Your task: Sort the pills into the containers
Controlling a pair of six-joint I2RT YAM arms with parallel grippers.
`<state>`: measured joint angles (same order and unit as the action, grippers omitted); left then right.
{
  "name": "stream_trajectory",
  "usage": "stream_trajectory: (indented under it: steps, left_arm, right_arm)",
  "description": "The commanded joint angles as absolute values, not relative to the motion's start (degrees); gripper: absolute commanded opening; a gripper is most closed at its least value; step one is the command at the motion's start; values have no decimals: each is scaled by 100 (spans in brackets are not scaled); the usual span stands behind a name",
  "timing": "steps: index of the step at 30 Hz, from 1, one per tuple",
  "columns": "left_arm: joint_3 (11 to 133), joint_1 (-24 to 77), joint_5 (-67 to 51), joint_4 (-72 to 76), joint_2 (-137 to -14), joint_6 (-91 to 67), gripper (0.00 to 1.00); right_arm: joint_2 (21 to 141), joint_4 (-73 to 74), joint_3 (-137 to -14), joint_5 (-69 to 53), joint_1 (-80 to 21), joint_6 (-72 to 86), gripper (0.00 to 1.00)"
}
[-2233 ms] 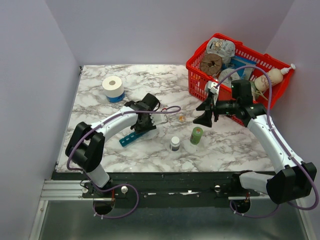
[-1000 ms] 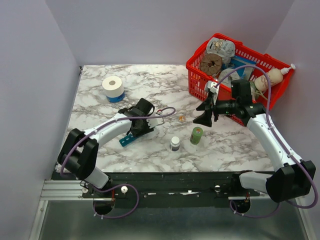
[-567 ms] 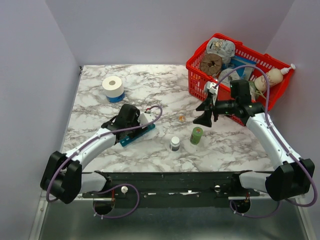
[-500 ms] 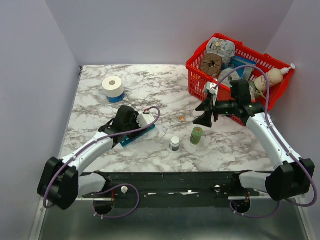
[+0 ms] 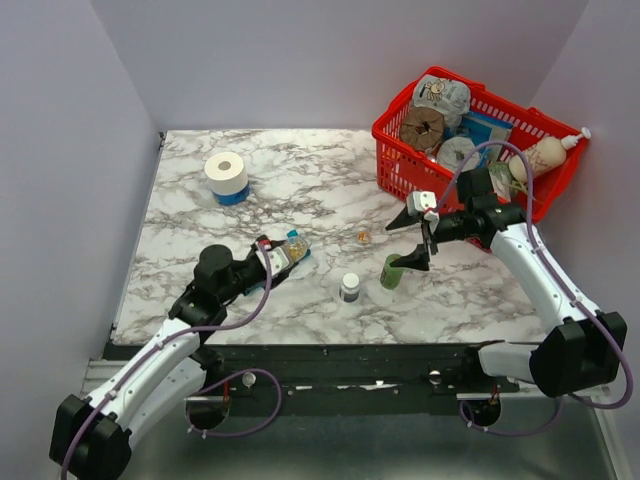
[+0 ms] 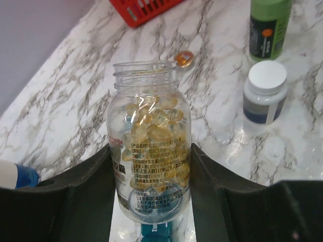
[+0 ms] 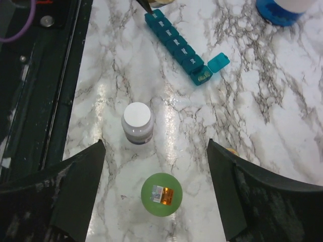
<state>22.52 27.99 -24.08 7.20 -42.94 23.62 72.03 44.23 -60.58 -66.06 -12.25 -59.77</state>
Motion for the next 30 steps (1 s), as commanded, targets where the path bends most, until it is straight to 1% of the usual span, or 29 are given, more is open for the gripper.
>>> stream_trajectory:
  steps: [1,2,4,5,6,7,9,10,11,13,14,19,25,30]
  left_arm:
    - [2066,2795,-3365,1748,-3710,1855,0]
    - [2048,2795,-3392,1766,-3657,1837,0]
    - [2039,2804,-3454,1723,-3490,1802,0]
    - [2030,2804,-3506,1714,-3428,1784,0]
    - [2013,2795,-3542,1705,-3367,1775,0]
    - [2013,2804,-3585,1688,-3244,1758,0]
    - [2021,2804,-3612,1530,-3103,1775,0]
    - [2013,2804,-3612,1468,-2946,1801,0]
    - [2004,2795,-3595,1398,-2866,1810,0]
    - [1925,2795,-3525,1362,-2612,1828,0]
    - [1890,2795,-3481,1301,-2541,1863,0]
    - [1863,2804,-3086,1012,-2400,2284,0]
    - [1811,2795,-2927,1020,-2267,2408,0]
    - [1811,2786,-2979,1046,-2259,2408,0]
  right_arm:
    - [7619,5623,-6889,-7452,-1195,-8013,99]
    - [7725,6025,-7047,-7584,-1213,-8198,100]
    - [8048,6205,-7450,-7638,-1344,-8333,100]
    - [8155,6022,-7558,-7498,-1406,-8167,100]
    - [8278,5829,-7663,-7288,-1467,-7599,100]
    - [8479,5627,-7864,-6747,-1572,-7333,100]
    - [8718,5125,-8111,-6182,-1643,-6614,100]
    - [8849,5028,-8278,-5570,-1713,-6392,100]
    - [9190,5019,-8706,-5294,-1723,-6216,100]
    - [9569,5176,-9104,-4636,-1784,-5977,99]
    - [9876,5264,-9419,-4449,-1793,-5898,99]
    - [10642,5370,-9869,-3492,-2056,-5669,99]
    - [11389,5396,-10151,-3165,-2276,-5607,98]
    - [11716,5449,-10117,-3085,-2469,-5686,97]
